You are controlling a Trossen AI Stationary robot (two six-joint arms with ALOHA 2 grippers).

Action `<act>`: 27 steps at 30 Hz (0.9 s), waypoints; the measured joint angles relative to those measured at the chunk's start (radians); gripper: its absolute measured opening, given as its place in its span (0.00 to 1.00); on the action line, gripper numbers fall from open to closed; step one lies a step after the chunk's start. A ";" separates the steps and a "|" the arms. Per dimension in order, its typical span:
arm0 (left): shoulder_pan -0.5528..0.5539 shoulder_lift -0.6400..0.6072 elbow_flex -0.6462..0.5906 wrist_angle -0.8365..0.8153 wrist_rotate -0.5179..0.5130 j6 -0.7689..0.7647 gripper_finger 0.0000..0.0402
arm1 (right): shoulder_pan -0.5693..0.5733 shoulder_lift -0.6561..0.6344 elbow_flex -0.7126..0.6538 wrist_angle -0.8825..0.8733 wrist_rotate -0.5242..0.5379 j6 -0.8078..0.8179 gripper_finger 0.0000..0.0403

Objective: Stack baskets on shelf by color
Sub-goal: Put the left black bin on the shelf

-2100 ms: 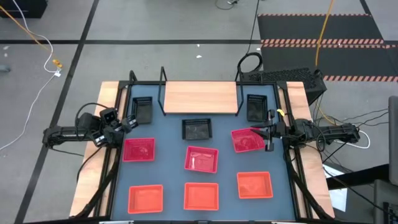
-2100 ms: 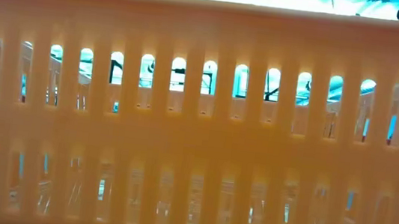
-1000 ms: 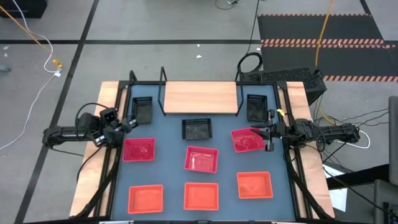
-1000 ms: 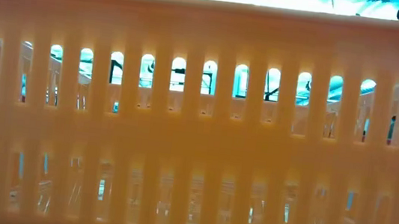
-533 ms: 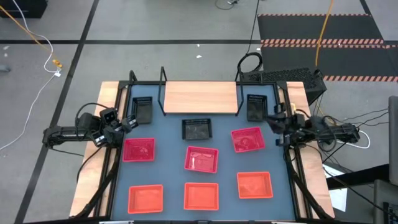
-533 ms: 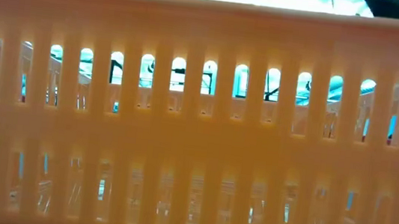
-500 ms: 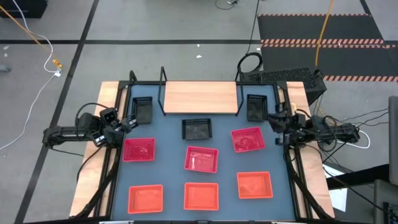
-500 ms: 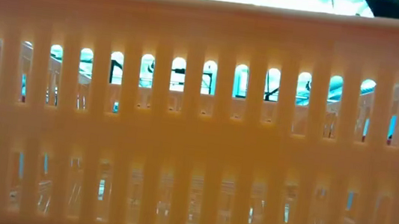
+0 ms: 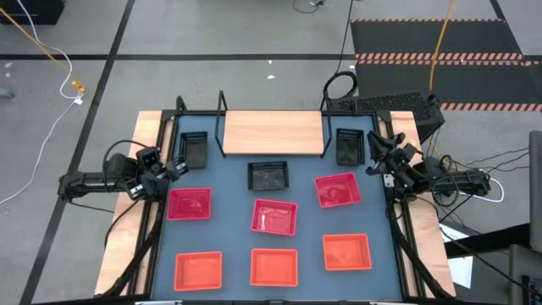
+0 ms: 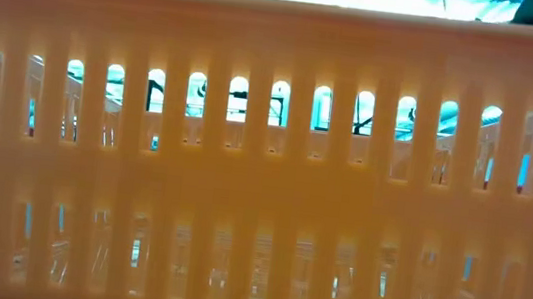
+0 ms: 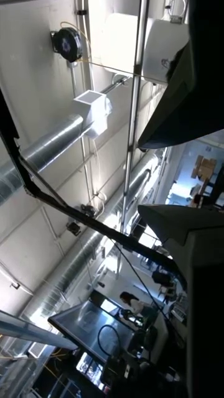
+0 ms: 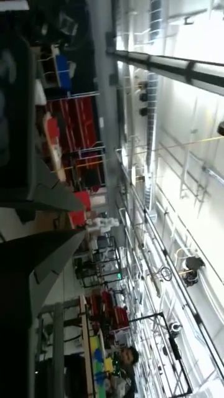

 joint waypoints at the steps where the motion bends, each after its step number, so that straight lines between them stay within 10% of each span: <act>1: 0.000 0.000 0.000 -0.003 0.000 0.000 0.39 | -0.003 0.002 0.000 -0.015 -0.001 -0.001 0.12; 18: 0.000 0.000 0.000 -0.001 0.000 0.000 0.39 | -0.011 0.123 0.001 0.014 -0.008 -0.033 0.12; 27: 0.000 0.000 0.000 -0.001 0.000 0.000 0.39 | -0.044 0.188 0.001 0.246 -0.272 -0.098 0.12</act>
